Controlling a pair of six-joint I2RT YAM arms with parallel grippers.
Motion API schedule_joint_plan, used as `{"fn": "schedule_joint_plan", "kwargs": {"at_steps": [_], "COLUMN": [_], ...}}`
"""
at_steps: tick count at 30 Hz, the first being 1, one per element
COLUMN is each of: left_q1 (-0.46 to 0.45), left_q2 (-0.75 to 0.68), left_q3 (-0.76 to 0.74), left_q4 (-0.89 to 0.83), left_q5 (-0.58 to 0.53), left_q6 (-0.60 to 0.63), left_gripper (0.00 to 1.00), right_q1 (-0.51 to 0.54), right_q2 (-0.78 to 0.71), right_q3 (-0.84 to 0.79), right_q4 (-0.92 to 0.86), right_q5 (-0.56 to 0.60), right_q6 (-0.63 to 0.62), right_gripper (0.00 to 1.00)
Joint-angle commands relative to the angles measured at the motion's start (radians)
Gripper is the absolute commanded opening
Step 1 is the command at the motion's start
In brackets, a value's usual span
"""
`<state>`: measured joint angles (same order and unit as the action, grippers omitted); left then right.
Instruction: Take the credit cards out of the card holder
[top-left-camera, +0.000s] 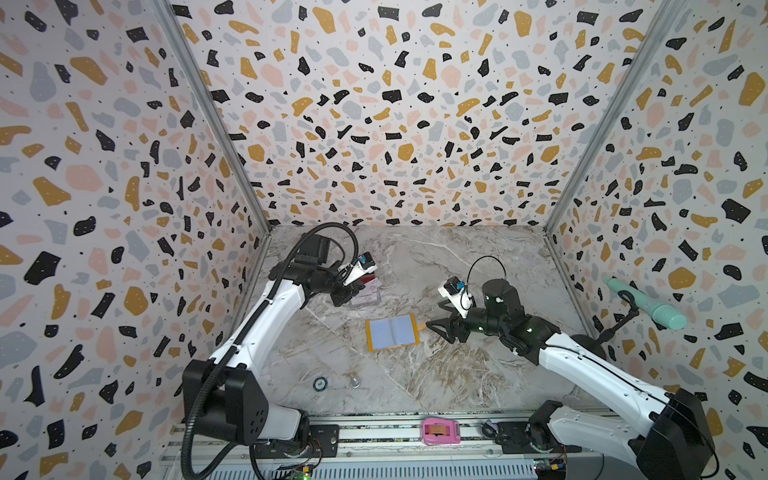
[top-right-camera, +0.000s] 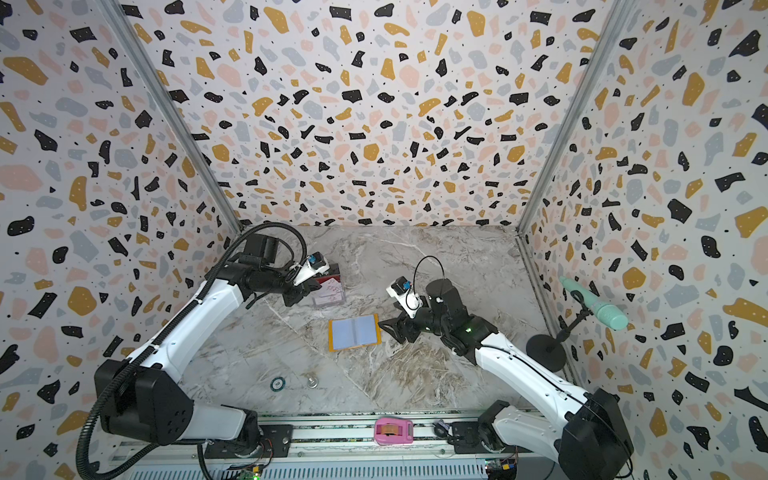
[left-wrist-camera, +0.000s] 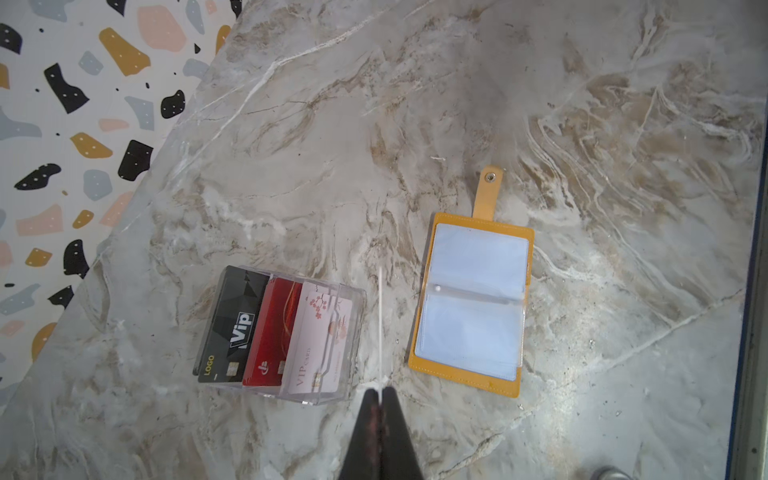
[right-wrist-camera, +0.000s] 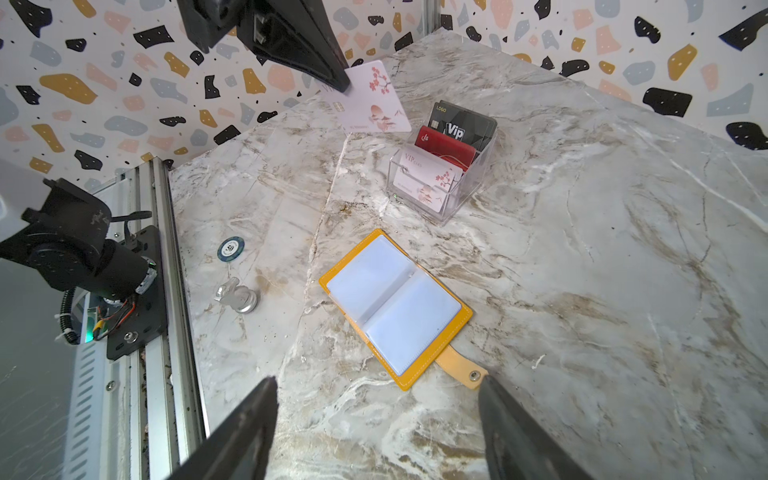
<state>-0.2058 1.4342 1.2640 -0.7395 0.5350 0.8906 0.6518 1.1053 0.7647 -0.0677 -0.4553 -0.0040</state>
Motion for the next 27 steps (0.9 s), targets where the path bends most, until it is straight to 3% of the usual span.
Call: {"fn": "schedule_joint_plan", "kwargs": {"at_steps": [1,4,8,12,27], "left_q1": [0.003,0.005,0.008,0.023,0.055], "left_q2": [0.041,0.103,0.164,0.222,0.349], "left_q3": [0.065,0.121,0.151,0.175,0.189], "left_q4": [-0.125,-0.204,-0.19,-0.164,0.045], "left_q5": [-0.009,-0.038,-0.104,-0.08,-0.104], "left_q6": [0.185,0.275,0.302,0.327,0.292], "left_gripper": [0.0,0.0,0.0,0.0,0.0], "right_q1": [-0.003,-0.002,0.001,0.008,0.016], "right_q2": [-0.002,-0.006,-0.029,-0.047,-0.031], "right_q3": [0.015,0.026,0.017,0.014,0.02], "right_q4": [-0.013,-0.032,-0.039,-0.04,-0.062], "right_q5": [0.005,0.007,0.007,-0.015,-0.047], "right_q6": [0.003,0.001,0.003,-0.002,-0.016], "right_gripper": [0.76,0.77,0.77,0.78,0.8]}}
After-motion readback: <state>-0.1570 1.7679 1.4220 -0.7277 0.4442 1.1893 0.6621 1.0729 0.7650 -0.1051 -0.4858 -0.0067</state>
